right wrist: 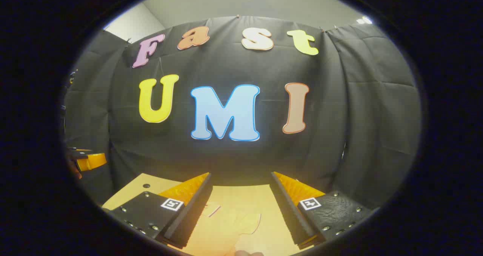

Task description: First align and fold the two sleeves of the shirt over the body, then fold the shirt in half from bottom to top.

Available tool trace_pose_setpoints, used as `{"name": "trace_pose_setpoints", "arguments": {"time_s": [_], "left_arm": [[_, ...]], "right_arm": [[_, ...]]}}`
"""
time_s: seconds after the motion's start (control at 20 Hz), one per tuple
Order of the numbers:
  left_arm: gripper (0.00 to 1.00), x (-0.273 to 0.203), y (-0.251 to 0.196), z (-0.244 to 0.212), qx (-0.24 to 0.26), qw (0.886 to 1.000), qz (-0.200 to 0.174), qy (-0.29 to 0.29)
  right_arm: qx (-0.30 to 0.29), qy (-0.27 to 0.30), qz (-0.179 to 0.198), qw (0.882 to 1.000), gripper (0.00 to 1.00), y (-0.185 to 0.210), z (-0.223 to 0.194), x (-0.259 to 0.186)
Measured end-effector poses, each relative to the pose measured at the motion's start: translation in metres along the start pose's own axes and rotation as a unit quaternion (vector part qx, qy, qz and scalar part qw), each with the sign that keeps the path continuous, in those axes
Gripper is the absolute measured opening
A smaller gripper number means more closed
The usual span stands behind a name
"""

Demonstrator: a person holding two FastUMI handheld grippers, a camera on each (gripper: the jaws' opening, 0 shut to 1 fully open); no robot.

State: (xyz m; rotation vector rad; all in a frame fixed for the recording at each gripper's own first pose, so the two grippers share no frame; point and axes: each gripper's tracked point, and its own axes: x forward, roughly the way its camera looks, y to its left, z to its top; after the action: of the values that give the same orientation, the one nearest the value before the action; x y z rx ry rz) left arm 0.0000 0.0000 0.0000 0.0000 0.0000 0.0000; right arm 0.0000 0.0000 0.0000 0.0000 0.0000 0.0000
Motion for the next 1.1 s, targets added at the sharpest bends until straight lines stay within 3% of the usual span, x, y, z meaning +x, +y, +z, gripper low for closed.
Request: {"name": "trace_pose_setpoints", "arguments": {"time_s": [0.65,1.1], "left_arm": [[0.95,0.007,0.004,0.0,-0.001,1.0,0.0,0.0],[0.95,0.005,0.004,0.001,0.0,1.0,0.009,0.002]], "right_arm": [[-0.004,0.028,0.008,1.0,0.96,0.004,-0.018,0.016],[0.005,0.077,0.023,0.997,0.95,0.006,-0.071,0.066]]}}
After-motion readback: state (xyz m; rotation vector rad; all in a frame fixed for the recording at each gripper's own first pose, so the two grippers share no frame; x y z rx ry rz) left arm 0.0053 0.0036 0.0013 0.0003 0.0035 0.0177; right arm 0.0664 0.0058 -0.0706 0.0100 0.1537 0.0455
